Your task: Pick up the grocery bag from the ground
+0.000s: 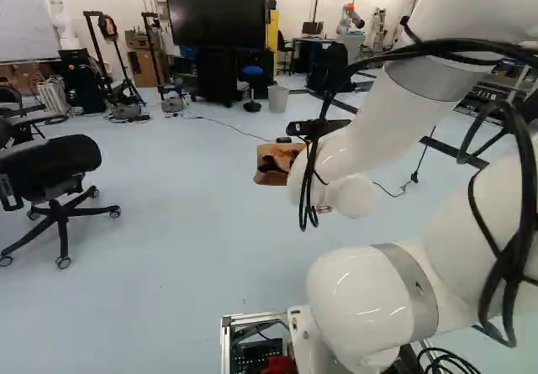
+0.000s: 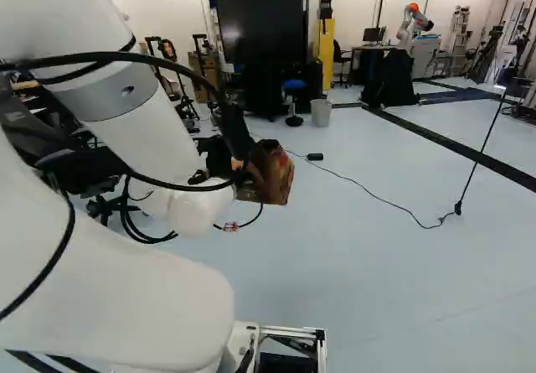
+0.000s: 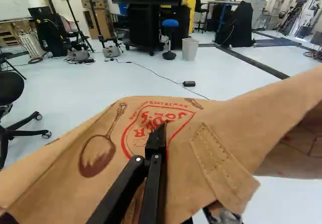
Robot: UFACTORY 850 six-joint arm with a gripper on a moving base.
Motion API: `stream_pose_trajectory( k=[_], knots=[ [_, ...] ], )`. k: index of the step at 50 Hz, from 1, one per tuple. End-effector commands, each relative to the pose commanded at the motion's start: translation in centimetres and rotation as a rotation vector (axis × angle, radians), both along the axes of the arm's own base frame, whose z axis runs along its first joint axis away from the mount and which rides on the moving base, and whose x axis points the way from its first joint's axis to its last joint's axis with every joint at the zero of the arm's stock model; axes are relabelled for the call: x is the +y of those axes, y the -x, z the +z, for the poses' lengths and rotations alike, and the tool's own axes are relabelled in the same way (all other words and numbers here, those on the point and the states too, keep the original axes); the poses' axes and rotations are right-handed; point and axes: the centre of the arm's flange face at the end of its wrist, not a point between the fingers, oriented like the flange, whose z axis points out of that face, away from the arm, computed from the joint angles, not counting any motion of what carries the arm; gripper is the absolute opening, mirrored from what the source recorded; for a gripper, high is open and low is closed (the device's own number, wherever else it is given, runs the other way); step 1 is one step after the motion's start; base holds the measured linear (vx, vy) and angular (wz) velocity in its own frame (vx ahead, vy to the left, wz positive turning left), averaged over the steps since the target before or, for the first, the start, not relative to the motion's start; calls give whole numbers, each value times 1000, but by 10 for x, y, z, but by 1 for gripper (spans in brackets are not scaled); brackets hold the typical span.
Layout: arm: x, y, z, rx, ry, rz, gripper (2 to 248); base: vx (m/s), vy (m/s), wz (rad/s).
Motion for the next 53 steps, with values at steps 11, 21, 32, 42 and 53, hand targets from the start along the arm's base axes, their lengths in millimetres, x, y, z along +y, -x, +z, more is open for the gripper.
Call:
stream_pose_trajectory(
  k=[11,21,32,42,53],
  knots=[
    [-1,1,0,-8,4,-2,22,0,0,0],
    [-1,1,0,-8,4,-2,22,0,0,0],
    [-1,1,0,-8,4,-2,22,0,0,0],
    [-1,1,0,-8,4,-2,22,0,0,0],
    [-1,1,0,-8,4,-2,22,0,0,0]
  ],
)
